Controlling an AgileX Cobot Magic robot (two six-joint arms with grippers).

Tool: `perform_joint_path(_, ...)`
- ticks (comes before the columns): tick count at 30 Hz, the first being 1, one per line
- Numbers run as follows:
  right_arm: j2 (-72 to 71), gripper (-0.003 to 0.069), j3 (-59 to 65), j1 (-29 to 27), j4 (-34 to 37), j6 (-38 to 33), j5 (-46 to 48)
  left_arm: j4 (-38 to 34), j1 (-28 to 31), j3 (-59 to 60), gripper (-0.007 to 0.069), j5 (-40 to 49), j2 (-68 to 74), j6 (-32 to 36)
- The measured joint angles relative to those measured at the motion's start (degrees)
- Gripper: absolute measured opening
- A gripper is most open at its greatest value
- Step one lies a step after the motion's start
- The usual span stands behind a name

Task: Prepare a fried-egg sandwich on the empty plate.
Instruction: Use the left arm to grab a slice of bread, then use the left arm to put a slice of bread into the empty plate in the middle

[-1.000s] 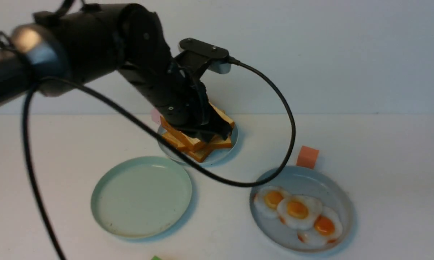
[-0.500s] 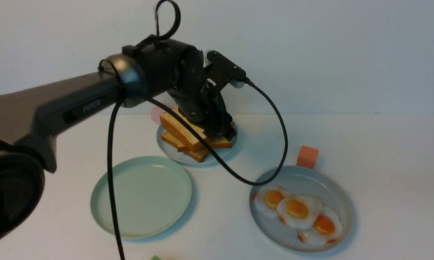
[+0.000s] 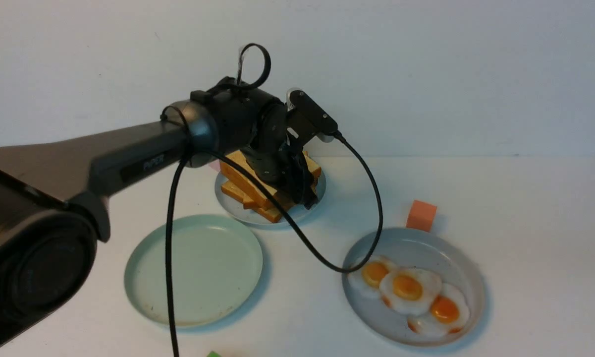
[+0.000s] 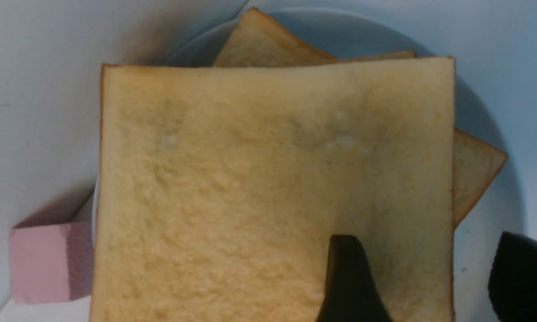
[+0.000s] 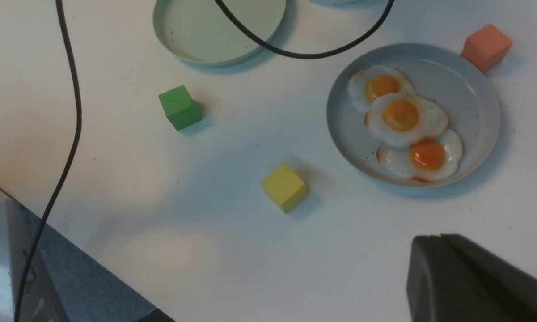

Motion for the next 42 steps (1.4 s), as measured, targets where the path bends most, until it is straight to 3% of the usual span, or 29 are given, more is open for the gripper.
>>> perform_joint_path(6,0.00,0.0032,0.00,0.00,1.30,0.00,0.64,0.33,0.00,-0.19,0.0369,-0.18,0.14,-0.91)
perform_joint_path(20,0.00,0.0035,0.00,0.00,1.30,0.00,2.07,0.73,0.00,-0.37,0.0004,-0.21,0.14,-2.20)
perform_joint_path(36,0.00,0.0049,0.00,0.00,1.30,0.00,2.16,0.72,-0.10,-0.37,-0.0006,-0.07,-6.29,-2.15)
perform_joint_path(42,0.00,0.0057,0.00,0.00,1.30,0.00,1.31,0.46,-1.01,-0.37,-0.0007,6.51,-11.10,-2.19)
